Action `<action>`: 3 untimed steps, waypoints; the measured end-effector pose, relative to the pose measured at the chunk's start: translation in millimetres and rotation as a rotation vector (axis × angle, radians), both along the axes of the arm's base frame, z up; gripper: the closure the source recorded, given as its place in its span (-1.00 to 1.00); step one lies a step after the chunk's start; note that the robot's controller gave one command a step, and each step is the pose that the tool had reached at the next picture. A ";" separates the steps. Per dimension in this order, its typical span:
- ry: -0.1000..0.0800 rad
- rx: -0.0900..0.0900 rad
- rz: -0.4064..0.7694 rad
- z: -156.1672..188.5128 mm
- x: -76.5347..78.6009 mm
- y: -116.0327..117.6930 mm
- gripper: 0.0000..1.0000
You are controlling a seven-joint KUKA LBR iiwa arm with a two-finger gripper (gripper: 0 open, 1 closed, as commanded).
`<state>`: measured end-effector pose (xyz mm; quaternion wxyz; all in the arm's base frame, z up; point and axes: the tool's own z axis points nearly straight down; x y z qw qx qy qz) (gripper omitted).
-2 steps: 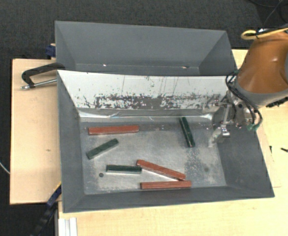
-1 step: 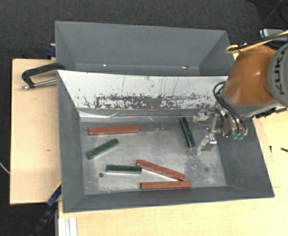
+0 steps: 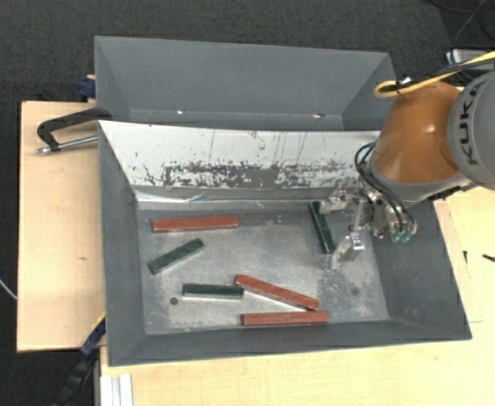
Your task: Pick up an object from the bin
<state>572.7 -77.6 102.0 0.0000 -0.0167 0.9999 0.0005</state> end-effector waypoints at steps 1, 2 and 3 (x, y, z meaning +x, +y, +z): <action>-0.009 -0.001 0.067 -4.0 12.9 4.7 -1.00; -0.008 -0.005 0.308 -20.3 32.2 -0.8 1.00; -0.008 -0.005 0.308 -20.3 32.2 -0.8 1.00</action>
Offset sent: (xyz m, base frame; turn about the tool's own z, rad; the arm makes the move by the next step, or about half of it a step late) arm 0.0265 0.0009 -0.0320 -0.3098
